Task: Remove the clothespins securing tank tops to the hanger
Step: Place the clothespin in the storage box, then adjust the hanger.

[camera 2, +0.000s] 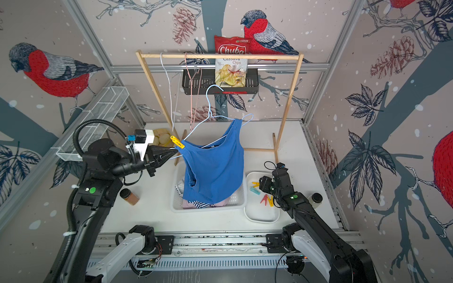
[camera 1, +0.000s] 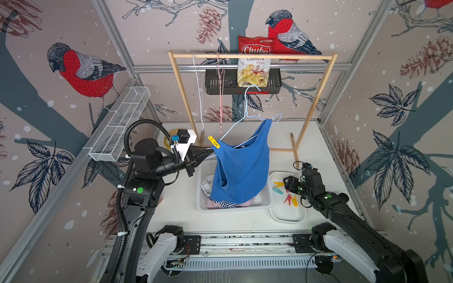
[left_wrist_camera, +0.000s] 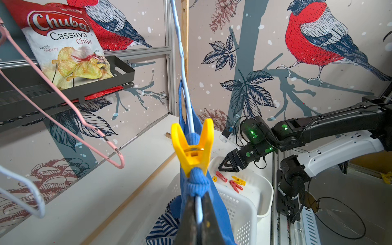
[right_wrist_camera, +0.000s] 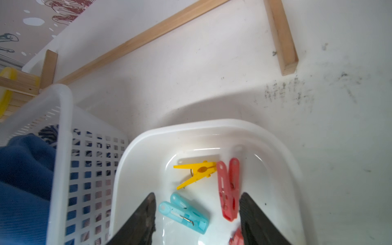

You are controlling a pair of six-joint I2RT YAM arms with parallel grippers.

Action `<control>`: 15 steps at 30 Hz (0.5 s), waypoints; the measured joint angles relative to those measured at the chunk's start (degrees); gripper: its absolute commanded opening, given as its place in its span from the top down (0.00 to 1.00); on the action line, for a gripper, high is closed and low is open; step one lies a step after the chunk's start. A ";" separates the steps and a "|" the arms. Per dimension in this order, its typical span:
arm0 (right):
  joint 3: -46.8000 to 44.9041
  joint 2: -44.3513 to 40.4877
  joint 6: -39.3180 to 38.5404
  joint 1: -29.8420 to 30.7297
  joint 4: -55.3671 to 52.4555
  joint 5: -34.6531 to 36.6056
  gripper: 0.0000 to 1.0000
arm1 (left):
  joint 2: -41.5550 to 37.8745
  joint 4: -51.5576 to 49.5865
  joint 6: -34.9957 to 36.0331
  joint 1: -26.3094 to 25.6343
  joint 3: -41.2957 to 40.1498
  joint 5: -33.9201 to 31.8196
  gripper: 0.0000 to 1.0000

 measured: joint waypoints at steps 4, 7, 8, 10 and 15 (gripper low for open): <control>4.92 -3.08 -1.05 0.35 -1.77 -0.02 0.37 | -0.24 0.04 -0.04 -0.07 -0.02 -1.66 1.00; 9.51 -7.39 -2.34 2.71 -0.66 0.02 0.37 | -0.90 0.46 -0.11 -0.07 -0.48 -2.01 1.00; 10.80 -8.48 -2.97 3.93 0.17 0.26 0.38 | -1.11 0.72 -0.17 -0.09 -0.79 -2.08 1.00; 14.29 -10.43 -4.26 7.89 3.17 1.51 0.38 | -1.40 1.09 -0.52 -0.13 -1.33 -2.54 1.00; 24.22 -8.00 -10.16 19.78 12.37 6.16 0.36 | -1.38 1.25 -1.36 -1.16 -1.33 -4.68 1.00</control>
